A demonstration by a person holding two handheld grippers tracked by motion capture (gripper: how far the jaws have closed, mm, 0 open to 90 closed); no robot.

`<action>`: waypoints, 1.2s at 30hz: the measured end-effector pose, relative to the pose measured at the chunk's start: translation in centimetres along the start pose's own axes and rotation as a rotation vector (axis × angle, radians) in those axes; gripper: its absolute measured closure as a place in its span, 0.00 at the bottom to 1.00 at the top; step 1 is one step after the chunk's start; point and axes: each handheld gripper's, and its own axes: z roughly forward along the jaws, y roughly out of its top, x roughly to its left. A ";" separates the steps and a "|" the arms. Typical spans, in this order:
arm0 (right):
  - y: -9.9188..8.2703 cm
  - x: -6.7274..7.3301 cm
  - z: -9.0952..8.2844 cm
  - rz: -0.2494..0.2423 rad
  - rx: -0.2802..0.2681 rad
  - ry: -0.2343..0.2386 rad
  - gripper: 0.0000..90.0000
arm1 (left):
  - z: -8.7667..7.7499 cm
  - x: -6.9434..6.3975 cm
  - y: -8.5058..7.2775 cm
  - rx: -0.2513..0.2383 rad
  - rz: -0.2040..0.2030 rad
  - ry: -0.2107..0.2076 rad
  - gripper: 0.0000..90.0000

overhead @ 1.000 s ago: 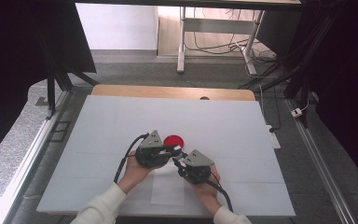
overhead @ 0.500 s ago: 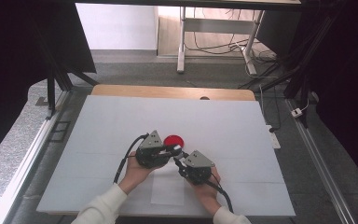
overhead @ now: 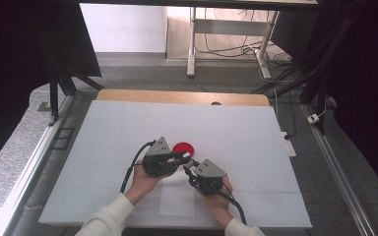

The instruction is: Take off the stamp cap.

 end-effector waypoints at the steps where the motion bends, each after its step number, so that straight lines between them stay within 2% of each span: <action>1: 0.0 0.0 0.0 0.001 0.000 0.000 0.72 | 0.0 0.0 0.0 0.001 0.001 0.000 0.83; 13: -0.2 0.2 0.0 0.008 -0.014 -0.003 0.72 | -0.1 -0.1 0.1 0.002 -0.001 0.003 0.83; 19: -0.1 0.0 -0.1 -0.017 0.001 -0.004 0.72 | -0.1 -0.1 0.1 -0.001 -0.005 0.001 0.83; 33: -0.2 0.2 -0.2 0.021 -0.015 -0.014 0.72 | -0.2 -0.1 0.0 -0.015 -0.007 0.005 0.83; 36: -0.2 0.2 -0.2 0.003 -0.008 -0.011 0.72 | -0.2 -0.1 0.0 -0.011 -0.006 0.005 0.83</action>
